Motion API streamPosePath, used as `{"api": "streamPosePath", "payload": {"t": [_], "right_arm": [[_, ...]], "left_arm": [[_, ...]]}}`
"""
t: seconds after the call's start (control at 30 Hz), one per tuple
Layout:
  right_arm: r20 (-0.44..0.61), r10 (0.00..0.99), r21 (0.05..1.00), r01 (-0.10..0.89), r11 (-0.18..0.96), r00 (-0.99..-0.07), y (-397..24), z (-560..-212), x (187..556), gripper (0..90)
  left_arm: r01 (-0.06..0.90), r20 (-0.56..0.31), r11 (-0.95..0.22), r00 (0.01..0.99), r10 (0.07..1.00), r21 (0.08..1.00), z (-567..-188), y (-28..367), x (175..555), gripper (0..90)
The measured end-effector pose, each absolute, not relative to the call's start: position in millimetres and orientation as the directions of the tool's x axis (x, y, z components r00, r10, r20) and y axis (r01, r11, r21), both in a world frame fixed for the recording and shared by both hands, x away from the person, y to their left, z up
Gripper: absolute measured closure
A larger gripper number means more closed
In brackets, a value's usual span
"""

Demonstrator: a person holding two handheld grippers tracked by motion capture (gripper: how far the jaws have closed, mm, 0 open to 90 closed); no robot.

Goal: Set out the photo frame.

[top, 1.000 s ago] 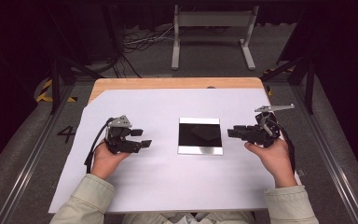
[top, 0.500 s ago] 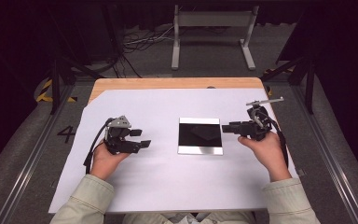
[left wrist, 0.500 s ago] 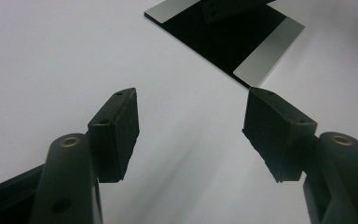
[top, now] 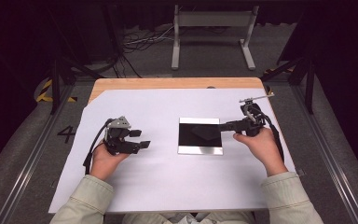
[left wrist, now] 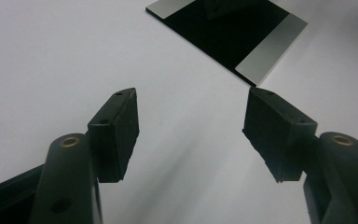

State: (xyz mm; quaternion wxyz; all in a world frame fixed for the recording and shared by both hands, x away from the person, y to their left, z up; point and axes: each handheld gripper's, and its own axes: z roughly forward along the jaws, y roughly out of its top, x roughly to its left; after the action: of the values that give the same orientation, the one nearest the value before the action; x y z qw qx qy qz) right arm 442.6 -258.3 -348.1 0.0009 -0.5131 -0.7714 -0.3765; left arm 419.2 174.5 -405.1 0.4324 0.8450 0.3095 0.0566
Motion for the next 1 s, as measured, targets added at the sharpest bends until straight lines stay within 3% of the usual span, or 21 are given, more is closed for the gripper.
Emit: {"api": "streamPosePath", "payload": {"t": [1.0], "right_arm": [[0.501,0.752,0.454,0.870,0.191,-0.427,-240.8,-380.5,464.2,43.4]], "left_arm": [[0.483,-0.170,-0.425,0.789,0.590,0.765,-408.6,185.9,412.9,35.6]]}}
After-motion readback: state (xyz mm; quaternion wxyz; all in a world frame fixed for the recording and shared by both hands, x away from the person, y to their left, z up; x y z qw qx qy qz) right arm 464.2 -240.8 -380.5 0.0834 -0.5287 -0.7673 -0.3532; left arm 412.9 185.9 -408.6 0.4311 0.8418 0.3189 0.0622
